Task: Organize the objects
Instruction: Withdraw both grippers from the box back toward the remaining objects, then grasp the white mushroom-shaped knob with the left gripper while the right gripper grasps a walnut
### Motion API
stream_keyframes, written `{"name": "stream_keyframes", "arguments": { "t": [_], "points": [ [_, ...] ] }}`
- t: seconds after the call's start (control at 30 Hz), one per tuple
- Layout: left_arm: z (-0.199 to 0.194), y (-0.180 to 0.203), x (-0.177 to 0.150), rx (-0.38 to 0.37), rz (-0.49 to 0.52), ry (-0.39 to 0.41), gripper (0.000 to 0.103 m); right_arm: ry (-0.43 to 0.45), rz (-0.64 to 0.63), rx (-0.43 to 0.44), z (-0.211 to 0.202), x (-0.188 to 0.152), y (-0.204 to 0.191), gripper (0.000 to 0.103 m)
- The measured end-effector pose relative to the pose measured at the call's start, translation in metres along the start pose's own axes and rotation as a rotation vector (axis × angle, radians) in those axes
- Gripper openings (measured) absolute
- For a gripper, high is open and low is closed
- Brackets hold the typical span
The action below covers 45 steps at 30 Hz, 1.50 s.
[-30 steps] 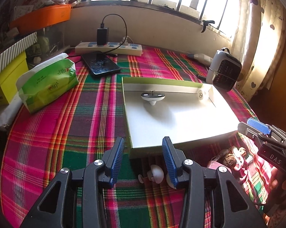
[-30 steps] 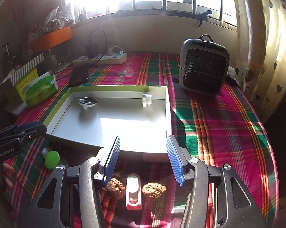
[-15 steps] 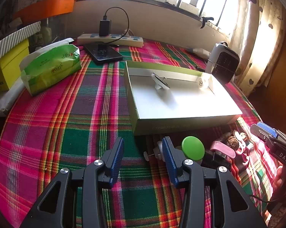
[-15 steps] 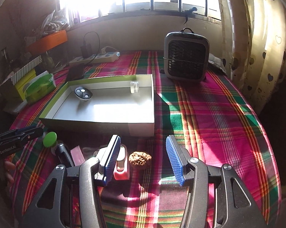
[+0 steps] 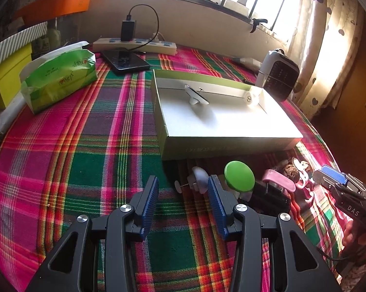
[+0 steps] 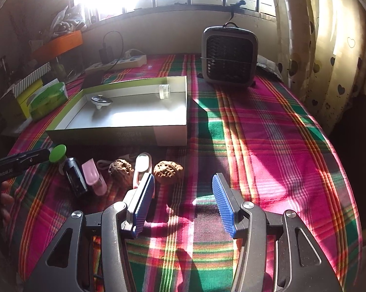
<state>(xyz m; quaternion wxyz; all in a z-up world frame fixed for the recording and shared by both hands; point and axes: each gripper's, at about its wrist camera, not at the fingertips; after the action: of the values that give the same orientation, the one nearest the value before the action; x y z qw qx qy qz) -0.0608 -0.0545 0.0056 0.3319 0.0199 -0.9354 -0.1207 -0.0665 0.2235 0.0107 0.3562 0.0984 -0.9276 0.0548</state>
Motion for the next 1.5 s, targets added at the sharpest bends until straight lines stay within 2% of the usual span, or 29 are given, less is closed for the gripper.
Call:
{"name": "stream_keyframes", "arguments": {
  "t": [0.77,0.93,1.33,1.4,1.5],
  "points": [
    [0.007,0.004,-0.002,0.008,0.017,-0.013,0.040,-0.066,-0.056,0.017,0.030,0.014,-0.003,0.051],
    [0.008,0.005,-0.001,0.016,0.020,-0.015,0.040,-0.103,-0.045,-0.008,0.038,0.016,-0.001,0.051],
    [0.010,0.007,0.000,0.027,0.033,-0.017,0.040,-0.104,-0.045,-0.015,0.040,0.017,0.001,0.051],
    [0.010,0.007,0.001,0.034,0.034,-0.017,0.040,-0.102,-0.042,-0.016,0.040,0.017,0.002,0.049],
    [0.011,0.007,0.001,0.035,0.034,-0.016,0.040,-0.099,-0.046,-0.014,0.039,0.017,0.001,0.041]
  ]
}}
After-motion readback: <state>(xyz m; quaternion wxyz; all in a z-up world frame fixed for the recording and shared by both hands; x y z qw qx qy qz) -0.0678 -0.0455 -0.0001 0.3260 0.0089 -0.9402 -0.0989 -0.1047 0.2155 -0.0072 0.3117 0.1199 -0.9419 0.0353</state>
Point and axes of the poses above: each gripper's, at about its wrist camera, not at the fingertips, and z roughly the way its jaws point, y to its right, x to its top, and after that the axes turned 2 degrees about -y, right-handed
